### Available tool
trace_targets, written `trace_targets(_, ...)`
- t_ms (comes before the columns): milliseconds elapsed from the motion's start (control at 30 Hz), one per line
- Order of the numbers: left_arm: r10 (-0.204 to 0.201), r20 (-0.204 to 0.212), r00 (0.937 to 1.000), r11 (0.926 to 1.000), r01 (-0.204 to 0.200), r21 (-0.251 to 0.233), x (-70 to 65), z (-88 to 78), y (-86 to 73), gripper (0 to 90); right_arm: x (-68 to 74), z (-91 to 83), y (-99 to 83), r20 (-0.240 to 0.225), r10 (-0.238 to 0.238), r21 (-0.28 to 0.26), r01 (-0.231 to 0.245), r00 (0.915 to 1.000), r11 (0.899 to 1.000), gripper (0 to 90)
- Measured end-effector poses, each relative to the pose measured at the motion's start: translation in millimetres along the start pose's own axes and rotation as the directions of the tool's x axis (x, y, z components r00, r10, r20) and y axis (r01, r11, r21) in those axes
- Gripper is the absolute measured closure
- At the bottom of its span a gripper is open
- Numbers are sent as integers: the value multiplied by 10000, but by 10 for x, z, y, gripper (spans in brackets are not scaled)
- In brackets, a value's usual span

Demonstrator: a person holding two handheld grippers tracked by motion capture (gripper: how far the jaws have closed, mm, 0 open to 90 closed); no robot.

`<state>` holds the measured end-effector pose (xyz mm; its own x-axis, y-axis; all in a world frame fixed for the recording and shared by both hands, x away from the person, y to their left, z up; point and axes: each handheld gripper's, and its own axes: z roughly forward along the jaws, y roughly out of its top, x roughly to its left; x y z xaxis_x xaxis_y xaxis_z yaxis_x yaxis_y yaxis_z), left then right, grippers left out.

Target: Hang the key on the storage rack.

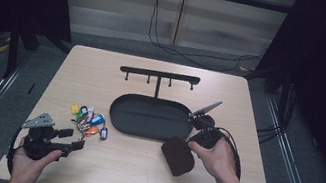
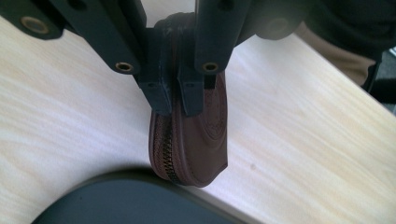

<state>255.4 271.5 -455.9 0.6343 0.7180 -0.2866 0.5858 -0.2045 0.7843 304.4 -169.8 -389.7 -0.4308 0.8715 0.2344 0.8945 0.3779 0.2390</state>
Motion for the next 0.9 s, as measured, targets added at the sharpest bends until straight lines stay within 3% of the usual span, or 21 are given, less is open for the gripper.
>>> trace_targets(267, 3, 6, 10000, 10000, -3, 19, -5, 1, 1, 307, 2, -159, 7, 764, -70, 412, 39, 9971, 9991, 847)
trace_targets(300, -3, 11, 10000, 10000, 3, 11, -4, 0, 1, 307, 5, -177, 10, 927, -80, 474, 36, 9957, 9989, 847)
trace_targets(333, -1, 7, 10000, 10000, 1, 22, -2, 1, 2, 307, 23, -208, 19, 1402, -190, 590, 108, 9899, 9982, 847)
trace_targets(633, 24, 20, 10000, 10000, -25, 70, -1, 2, 2, 307, 37, -373, 101, 1791, -302, 801, 160, 9834, 9967, 846)
trace_targets(900, 17, 19, 10000, 10000, -17, 60, -4, 6, 2, 306, 11, -530, 235, 1863, 66, 621, -185, 9825, 9979, 844)
